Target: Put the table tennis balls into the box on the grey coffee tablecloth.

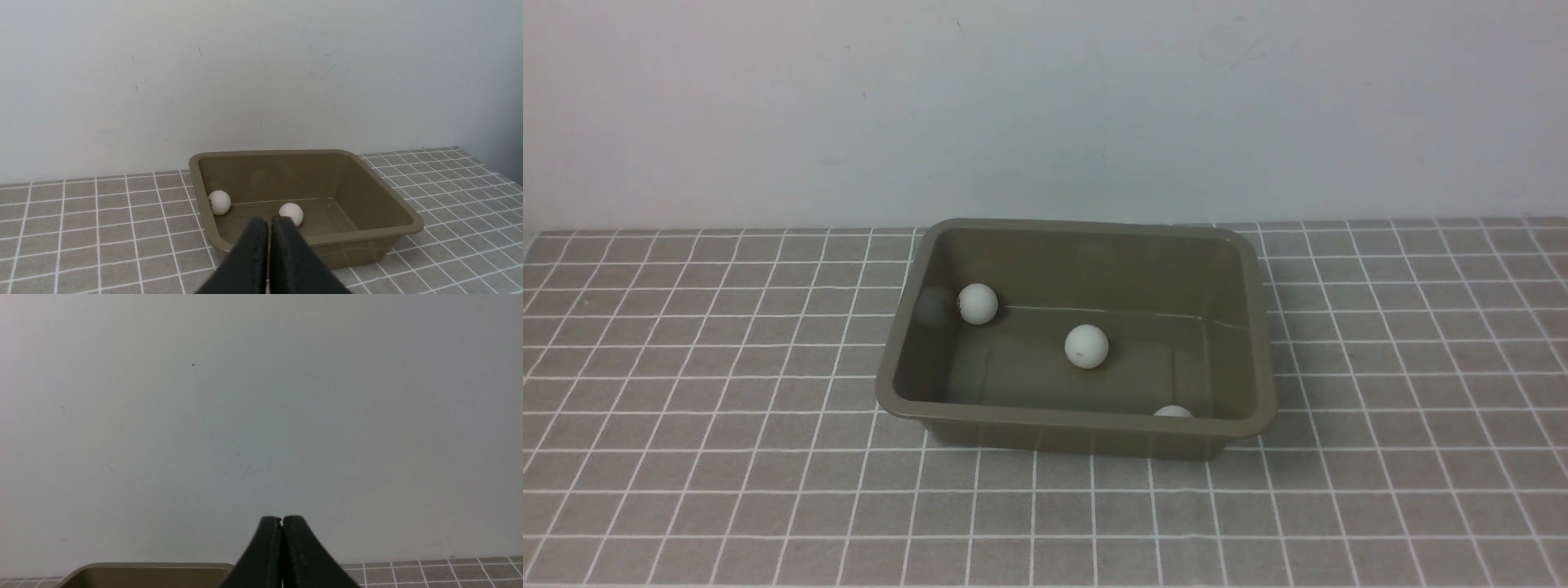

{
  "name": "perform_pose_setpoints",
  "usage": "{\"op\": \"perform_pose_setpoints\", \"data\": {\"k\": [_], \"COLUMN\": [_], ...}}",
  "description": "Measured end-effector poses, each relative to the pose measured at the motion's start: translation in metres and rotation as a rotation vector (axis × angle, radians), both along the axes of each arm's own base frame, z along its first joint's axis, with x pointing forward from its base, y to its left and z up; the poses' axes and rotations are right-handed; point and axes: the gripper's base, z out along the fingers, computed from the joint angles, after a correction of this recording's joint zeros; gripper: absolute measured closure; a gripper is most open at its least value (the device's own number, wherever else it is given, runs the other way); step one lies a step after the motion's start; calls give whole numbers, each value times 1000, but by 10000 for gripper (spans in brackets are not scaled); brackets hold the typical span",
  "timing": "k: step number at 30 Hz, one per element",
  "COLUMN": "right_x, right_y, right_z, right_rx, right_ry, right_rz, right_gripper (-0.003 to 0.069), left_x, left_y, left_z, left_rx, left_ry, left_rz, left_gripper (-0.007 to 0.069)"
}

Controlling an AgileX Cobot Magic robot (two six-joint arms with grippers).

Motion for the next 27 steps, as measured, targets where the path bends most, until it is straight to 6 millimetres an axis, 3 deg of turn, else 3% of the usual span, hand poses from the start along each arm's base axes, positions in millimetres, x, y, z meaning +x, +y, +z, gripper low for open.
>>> {"op": "perform_pose_setpoints", "data": {"k": [4,8,10,11,14,18,27], "right_x": [0,0,0,0,0,0,0], "right_y": [0,0,0,0,0,0,0], "right_z": [0,0,0,0,0,0,0], "right_rx": [0,-2,-3,-3,-5,-5,-5], "right_ry": [0,-1,-1,-1,-1,-1,-2], "right_rz": [0,-2,-2,-2,-4,-5,-5], "right_gripper": [673,673,673,673,673,673,673], "left_x": [0,15,28,29,43,48,48], "left_y": [1,-1,-2,-2,0,4,4], "left_z": [0,-23,-48,-51,-94,-134,-134], "left_rx": [36,124,163,167,195,219,219], "left_ry": [-15,-33,-3,0,91,205,200], "left_rz": [5,52,113,120,233,302,309], "left_gripper": [629,629,629,629,629,629,629]}}
